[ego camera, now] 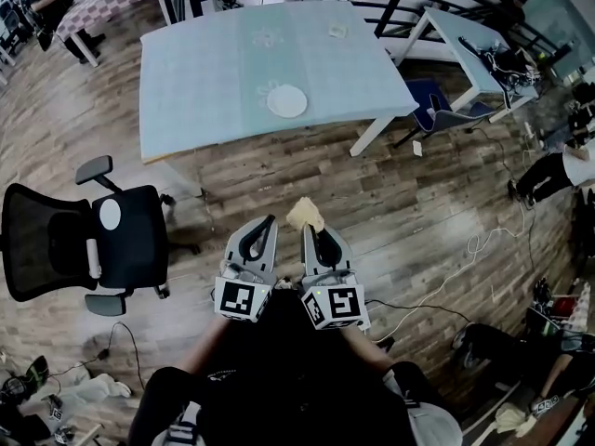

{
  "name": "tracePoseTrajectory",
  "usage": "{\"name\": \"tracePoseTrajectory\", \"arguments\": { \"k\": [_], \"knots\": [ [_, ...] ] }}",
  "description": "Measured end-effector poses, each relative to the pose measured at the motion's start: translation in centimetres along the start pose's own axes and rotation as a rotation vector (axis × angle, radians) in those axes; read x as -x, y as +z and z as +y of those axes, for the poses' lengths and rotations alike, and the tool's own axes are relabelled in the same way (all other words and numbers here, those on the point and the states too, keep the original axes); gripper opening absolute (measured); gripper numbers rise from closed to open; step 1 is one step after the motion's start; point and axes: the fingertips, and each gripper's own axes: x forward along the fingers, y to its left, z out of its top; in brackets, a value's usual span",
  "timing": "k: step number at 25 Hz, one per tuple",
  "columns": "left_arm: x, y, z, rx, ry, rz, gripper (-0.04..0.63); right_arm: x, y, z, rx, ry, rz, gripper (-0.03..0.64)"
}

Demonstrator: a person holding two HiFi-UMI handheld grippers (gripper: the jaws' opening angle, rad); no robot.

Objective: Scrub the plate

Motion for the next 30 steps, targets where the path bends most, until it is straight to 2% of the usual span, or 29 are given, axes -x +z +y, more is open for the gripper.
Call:
{"name": "tracePoseTrajectory", "arguments": {
  "k": [5, 16, 25, 30],
  "knots": [
    [-3.6, 1.1, 3.6, 0.005, -0.036, -0.005, 0.014, -5.0, 1.1, 0.6, 0.016, -0.008, -0.002, 0.052],
    [-9.9, 2.1, 11.3, -0.007, -0.107, 0.003, 0.014, -14.8, 2.0, 1.1, 0.036, -0.085, 0.002, 0.052],
    [-12.0, 2.3, 17.1, 0.002, -0.126, 0.008, 0.014, -20.4, 1.8, 3.1, 0.055, -0.105, 0.012, 0.052],
    [-13.1, 2.5, 18.5, 0.034, -0.129, 0.016, 0.014, -22.1, 2.3, 2.8, 0.068, -0.126, 0.030, 0.052]
  ]
}}
